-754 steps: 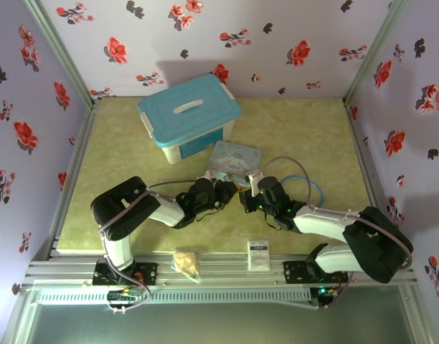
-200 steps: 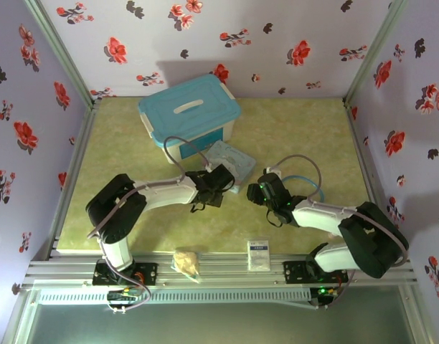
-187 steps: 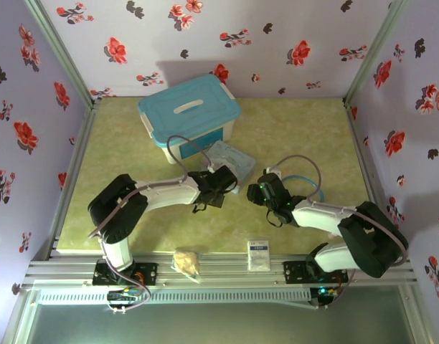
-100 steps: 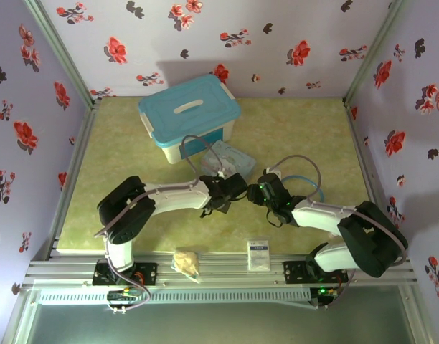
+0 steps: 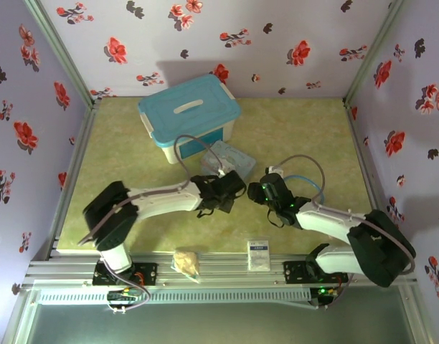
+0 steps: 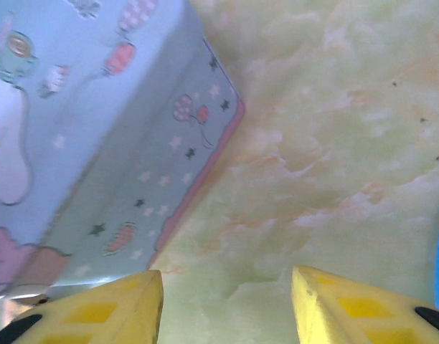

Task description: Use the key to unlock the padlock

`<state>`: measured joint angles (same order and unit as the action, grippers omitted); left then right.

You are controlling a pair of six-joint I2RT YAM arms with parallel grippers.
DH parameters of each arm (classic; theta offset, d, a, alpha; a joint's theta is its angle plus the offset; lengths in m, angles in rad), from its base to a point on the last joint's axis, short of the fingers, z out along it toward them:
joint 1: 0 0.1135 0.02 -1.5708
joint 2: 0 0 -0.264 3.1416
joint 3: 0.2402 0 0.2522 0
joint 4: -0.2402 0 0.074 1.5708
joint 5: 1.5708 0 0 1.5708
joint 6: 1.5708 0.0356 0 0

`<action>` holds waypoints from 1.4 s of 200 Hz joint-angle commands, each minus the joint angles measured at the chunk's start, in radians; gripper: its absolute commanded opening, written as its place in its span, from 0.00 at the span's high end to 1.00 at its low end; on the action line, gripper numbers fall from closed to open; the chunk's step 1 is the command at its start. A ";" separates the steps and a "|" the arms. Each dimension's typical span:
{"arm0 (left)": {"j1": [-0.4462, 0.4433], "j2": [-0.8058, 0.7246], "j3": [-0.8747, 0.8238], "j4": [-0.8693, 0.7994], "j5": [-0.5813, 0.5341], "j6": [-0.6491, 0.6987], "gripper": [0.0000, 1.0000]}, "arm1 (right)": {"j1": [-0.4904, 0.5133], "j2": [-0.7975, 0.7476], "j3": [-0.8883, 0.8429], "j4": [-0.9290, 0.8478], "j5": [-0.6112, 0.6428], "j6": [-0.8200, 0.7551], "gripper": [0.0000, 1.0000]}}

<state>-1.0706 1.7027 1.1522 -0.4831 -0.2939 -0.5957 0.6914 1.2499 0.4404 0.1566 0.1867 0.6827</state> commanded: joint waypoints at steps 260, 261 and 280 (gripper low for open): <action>0.267 -0.288 -0.351 0.345 0.262 -0.068 0.52 | 0.119 0.235 0.237 -0.110 0.175 0.050 0.51; 0.267 -0.287 -0.353 0.348 0.264 -0.069 0.52 | 0.119 0.233 0.236 -0.107 0.173 0.049 0.51; 0.268 -0.281 -0.378 0.395 0.294 -0.093 0.57 | 0.125 0.220 0.214 -0.038 0.080 0.060 0.52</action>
<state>-0.7963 1.4071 0.8108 -0.1604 -0.0242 -0.6601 0.8127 1.5013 0.6849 0.0551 0.3500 0.7612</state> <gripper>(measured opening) 0.445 0.484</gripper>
